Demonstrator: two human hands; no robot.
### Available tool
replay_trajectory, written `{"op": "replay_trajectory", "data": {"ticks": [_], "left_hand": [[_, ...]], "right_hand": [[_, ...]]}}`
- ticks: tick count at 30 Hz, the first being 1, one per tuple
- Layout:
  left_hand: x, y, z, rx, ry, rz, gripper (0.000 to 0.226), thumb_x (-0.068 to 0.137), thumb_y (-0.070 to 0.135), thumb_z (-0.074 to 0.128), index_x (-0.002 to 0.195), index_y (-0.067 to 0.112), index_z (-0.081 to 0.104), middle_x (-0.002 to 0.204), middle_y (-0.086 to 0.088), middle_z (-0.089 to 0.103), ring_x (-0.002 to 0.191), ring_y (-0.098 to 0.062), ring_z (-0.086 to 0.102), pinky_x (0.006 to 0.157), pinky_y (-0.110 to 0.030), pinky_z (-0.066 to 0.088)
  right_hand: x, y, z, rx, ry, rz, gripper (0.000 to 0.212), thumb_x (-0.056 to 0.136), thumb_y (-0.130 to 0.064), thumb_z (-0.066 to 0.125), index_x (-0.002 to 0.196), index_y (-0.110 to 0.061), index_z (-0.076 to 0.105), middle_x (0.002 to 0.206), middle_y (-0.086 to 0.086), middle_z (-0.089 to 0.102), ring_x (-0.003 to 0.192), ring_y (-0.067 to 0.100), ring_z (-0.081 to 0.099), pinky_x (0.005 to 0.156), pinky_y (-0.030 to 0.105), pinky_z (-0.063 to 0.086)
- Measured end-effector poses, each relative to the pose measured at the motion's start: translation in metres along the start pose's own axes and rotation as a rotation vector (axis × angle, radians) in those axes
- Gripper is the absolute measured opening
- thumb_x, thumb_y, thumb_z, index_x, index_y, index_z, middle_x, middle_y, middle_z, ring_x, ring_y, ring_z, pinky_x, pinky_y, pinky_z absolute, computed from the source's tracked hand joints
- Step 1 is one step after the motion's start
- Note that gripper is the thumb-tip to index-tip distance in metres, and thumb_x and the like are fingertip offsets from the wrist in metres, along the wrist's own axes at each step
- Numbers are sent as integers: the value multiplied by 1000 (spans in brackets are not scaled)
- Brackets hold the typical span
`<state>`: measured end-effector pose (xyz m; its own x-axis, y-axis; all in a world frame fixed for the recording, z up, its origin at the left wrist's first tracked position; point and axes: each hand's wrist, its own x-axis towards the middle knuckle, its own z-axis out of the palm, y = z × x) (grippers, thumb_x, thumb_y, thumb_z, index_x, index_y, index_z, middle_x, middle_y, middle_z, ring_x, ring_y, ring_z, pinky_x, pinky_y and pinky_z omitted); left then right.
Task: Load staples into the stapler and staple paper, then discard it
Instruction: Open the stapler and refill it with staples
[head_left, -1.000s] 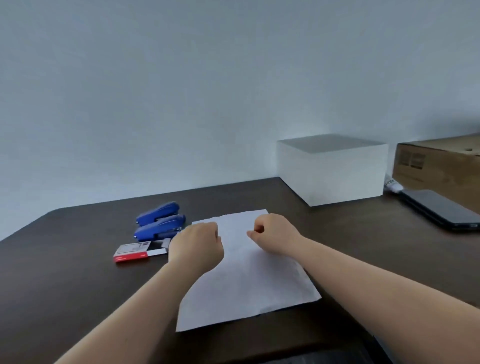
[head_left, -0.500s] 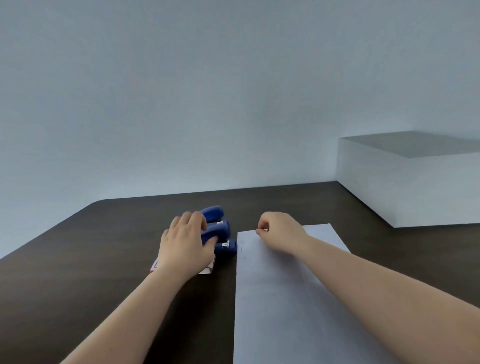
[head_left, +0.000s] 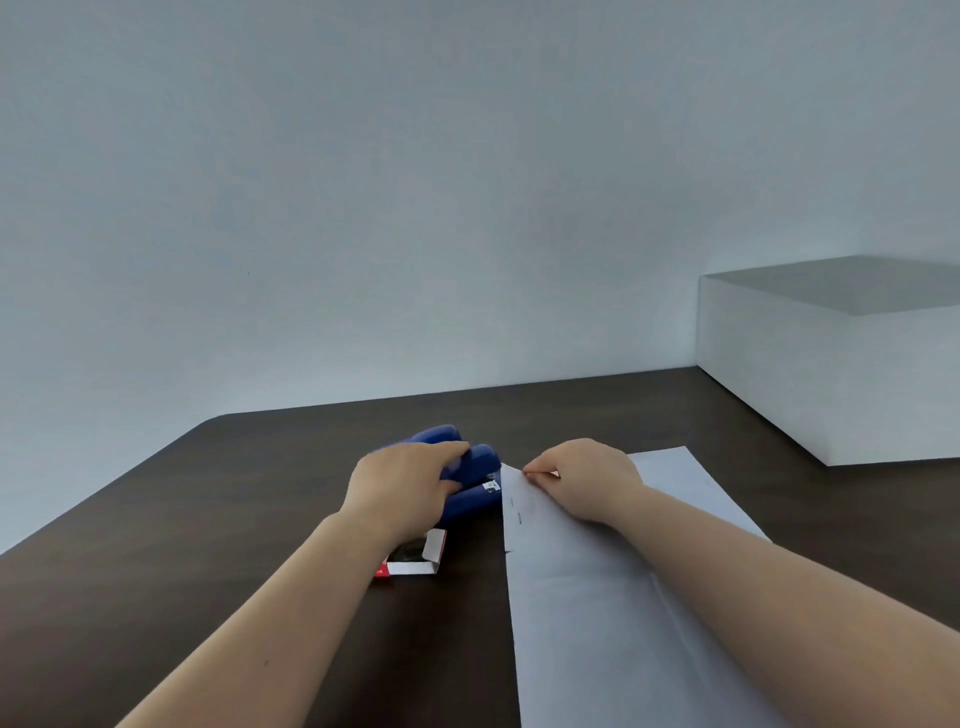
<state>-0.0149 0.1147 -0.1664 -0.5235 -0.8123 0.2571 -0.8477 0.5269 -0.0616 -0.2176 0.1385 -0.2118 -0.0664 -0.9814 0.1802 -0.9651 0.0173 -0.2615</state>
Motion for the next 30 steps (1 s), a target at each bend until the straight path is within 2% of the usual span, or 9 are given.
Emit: {"op": "replay_trajectory", "data": {"ticks": [3,6,10,13,18,21,23,27,30], "left_hand": [[9,13,6,7,70,-8,41,94,42,42,133,35,42,122,6,62,104,-23,62,76,-35,51],[25,25,13,16,54,-52,46,96,38,42,141,36,34,123,1,62,107,-23,61,77,-34,50],[56,44,18,75,11,-56,23,96,26,43,115,20,54,101,-6,65,88,-24,61,67,-33,47],[81,53,21,138,-31,-89,22,92,11,47,108,14,62,97,-7,66,76,-22,54,62,-31,43],[110,61,24,159,-63,-125,22,88,-4,48,102,4,64,104,-12,64,87,-26,59,69,-30,45],[127,58,29,141,-73,-180,25,87,-6,46,104,3,63,93,-11,55,85,-26,53,69,-29,43],[135,55,32,134,-76,-201,27,87,-5,45,105,3,63,90,-10,51,83,-26,50,69,-29,40],[145,50,36,126,-83,-218,23,89,0,45,103,4,64,105,-11,63,91,-28,57,68,-30,41],[144,42,38,113,-36,-215,29,97,27,40,107,12,63,102,-7,63,89,-25,58,64,-32,39]], "right_hand": [[1,8,-3,-19,7,26,34,97,-37,35,109,-39,66,120,-11,65,111,18,58,82,32,48],[4,16,-6,-26,5,44,34,98,-37,34,115,-41,63,125,-11,63,115,18,56,84,32,47],[8,17,-5,-19,16,51,34,98,-37,34,118,-41,62,127,-10,62,117,19,56,86,32,46],[11,18,-3,-14,50,43,35,97,-33,35,114,-39,65,123,-11,64,114,19,57,85,32,48],[17,21,1,1,85,22,33,96,-30,37,106,-33,68,115,-9,67,109,20,59,81,32,50],[20,22,2,7,84,18,32,95,-29,38,106,-31,69,114,-7,68,107,21,59,83,33,51],[21,23,2,8,82,20,32,95,-29,39,105,-32,69,113,-7,68,107,22,59,84,34,51],[21,25,2,19,76,10,32,97,-31,39,115,-36,66,121,-8,65,111,21,58,85,33,49],[23,26,3,21,74,4,32,97,-31,40,115,-36,66,121,-7,66,111,21,58,87,34,52]]}}
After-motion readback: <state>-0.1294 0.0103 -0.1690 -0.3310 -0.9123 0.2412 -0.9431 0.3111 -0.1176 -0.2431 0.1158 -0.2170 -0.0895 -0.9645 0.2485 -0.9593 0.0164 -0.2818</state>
